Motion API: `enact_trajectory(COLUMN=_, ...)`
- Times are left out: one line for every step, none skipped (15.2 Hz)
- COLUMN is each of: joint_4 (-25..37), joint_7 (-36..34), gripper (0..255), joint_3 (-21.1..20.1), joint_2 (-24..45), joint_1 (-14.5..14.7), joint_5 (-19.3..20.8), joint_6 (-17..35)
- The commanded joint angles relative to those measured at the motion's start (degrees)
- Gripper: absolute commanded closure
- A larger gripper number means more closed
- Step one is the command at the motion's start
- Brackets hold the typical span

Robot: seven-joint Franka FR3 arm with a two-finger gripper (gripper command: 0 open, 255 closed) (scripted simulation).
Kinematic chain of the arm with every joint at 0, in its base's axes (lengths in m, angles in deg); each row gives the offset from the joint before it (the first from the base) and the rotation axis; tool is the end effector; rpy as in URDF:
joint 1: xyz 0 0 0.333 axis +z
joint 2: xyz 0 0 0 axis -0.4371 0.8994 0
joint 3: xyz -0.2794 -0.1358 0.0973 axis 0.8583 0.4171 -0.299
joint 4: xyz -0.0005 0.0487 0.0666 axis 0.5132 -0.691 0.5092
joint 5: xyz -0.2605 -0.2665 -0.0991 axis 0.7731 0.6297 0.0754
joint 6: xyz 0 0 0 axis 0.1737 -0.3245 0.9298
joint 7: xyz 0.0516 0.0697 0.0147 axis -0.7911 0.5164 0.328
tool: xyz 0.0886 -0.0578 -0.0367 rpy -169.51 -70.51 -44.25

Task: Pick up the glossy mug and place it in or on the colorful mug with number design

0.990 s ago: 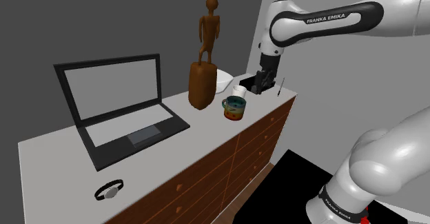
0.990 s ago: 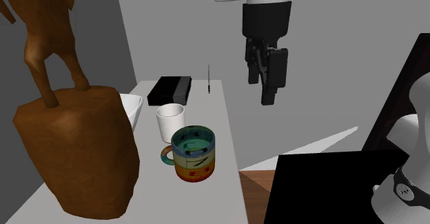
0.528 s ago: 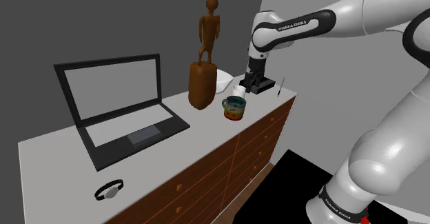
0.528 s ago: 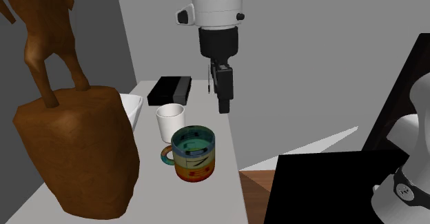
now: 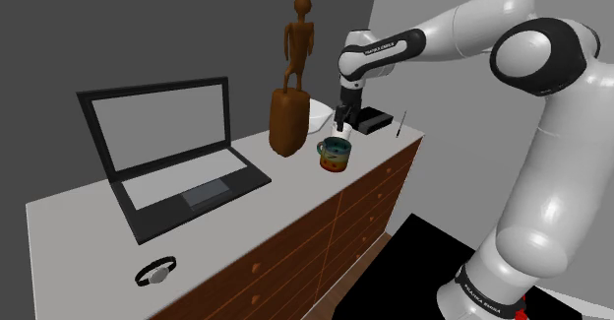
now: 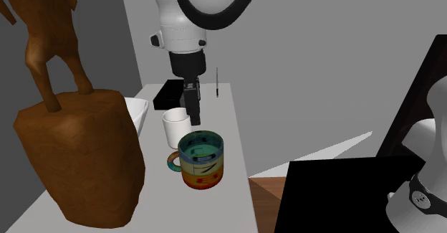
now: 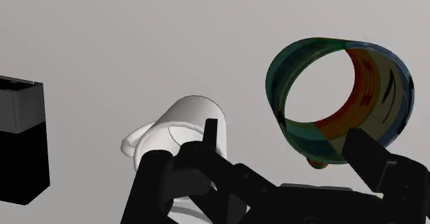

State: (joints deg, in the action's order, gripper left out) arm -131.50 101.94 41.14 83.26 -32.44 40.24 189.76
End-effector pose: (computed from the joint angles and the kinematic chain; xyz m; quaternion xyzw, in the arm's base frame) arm 0.5777 -0.1573 0.4280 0.9988 0.0355 -0.0237 0.0252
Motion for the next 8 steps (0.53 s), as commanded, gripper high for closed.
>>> enact_trajectory(joint_4=4.71, joint_7=1.36, gripper=0, joint_3=0.12, joint_2=4.68, joint_1=-0.64, joint_5=-0.84, joint_6=0.1)
enact_trajectory(joint_4=7.17, joint_7=2.0, gripper=0, joint_3=0.13, joint_2=6.98, joint_1=-1.01, joint_5=-1.24, joint_6=0.01)
enact_trajectory(joint_4=9.75, joint_7=2.61, gripper=0, joint_3=0.11, joint_2=9.32, joint_1=-1.39, joint_5=-1.64, joint_6=-0.17)
enact_trajectory(joint_4=12.46, joint_7=3.2, gripper=0, joint_3=0.08, joint_2=11.7, joint_1=-1.8, joint_5=-2.03, joint_6=-0.45)
enact_trajectory(joint_4=15.16, joint_7=3.73, gripper=0, joint_3=0.01, joint_2=14.0, joint_1=-2.21, joint_5=-2.38, joint_6=-0.8)
enact_trajectory(joint_4=14.71, joint_7=3.74, gripper=0, joint_3=-0.02, joint_2=14.22, joint_1=-2.25, joint_5=-2.4, joint_6=-0.12)
enact_trajectory(joint_4=14.27, joint_7=3.76, gripper=0, joint_3=-0.04, joint_2=14.45, joint_1=-2.28, joint_5=-2.43, joint_6=0.55)
enact_trajectory(joint_4=13.84, joint_7=3.78, gripper=0, joint_3=-0.05, joint_2=14.69, joint_1=-2.31, joint_5=-2.46, joint_6=1.21)
